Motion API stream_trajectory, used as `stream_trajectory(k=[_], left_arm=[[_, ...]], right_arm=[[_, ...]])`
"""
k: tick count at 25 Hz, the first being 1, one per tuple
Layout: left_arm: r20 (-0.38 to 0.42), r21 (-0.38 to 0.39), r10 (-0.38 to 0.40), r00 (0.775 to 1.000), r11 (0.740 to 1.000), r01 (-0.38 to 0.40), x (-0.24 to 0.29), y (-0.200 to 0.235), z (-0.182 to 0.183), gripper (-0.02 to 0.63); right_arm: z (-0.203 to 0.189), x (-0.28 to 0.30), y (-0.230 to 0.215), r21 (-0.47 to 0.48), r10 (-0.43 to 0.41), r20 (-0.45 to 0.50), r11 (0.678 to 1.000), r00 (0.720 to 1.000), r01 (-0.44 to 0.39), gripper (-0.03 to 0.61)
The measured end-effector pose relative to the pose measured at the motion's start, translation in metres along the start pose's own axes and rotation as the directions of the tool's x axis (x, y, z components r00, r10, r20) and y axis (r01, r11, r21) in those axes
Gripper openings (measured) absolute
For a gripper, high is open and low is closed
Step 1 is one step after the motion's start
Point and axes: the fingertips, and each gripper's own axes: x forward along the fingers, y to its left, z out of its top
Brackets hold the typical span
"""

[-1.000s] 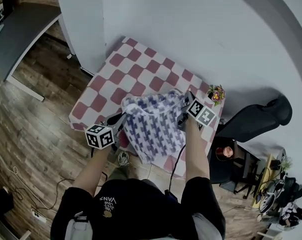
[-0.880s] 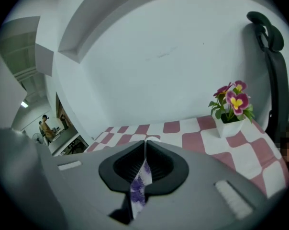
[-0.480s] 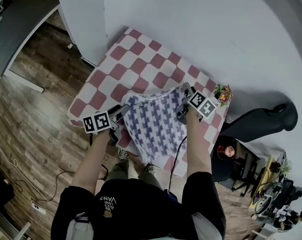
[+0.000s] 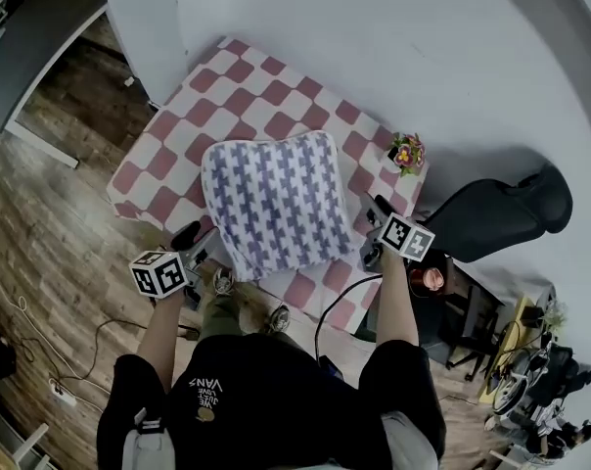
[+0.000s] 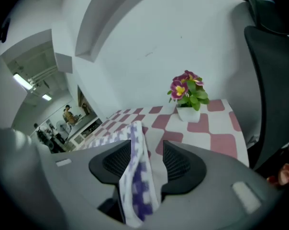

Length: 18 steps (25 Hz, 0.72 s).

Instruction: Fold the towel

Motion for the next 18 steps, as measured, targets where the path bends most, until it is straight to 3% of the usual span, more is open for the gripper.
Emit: stream_trajectory(k=[3,6,8,12,15,18], left_arm=[[-0.048,0.113,-0.015,0.999,0.993,0.020,-0.008,-0.037,-0.053,0.264],[-0.077,0.228,-0.001,0.997,0.974,0.019,-0.010,-0.061,-0.094,0.273],[-0.097,0.305,0.042,0.994,0.952,-0.011,-0.011,-0.065,-0.115,0.281],[-0.135,0.428,0.127,0.983,0.902,-0.057,-0.006,-0.062,-0.144,0.295],[-0.163,0.488,0.155,0.974,0.871,-0.057,0.003,-0.062,-0.156,0.293],[-0.128,0.532,0.207,0.970,0.839,-0.108,0.009,-0.056,-0.152,0.288]], right_arm=[[-0.038,-0.023,-0.002,-0.170,0.094,-0.126,0.979,0.988,-0.115,0.201],[-0.079,-0.038,0.007,-0.357,0.165,-0.258,0.899,0.952,-0.253,0.202],[-0.099,-0.041,0.014,-0.426,0.196,-0.310,0.846,0.930,-0.320,0.202],[-0.121,-0.039,0.022,-0.469,0.244,-0.367,0.785,0.898,-0.405,0.225],[-0.132,-0.036,0.023,-0.462,0.269,-0.409,0.763,0.872,-0.452,0.227],[-0.144,-0.033,0.022,-0.445,0.285,-0.453,0.749,0.845,-0.491,0.217]])
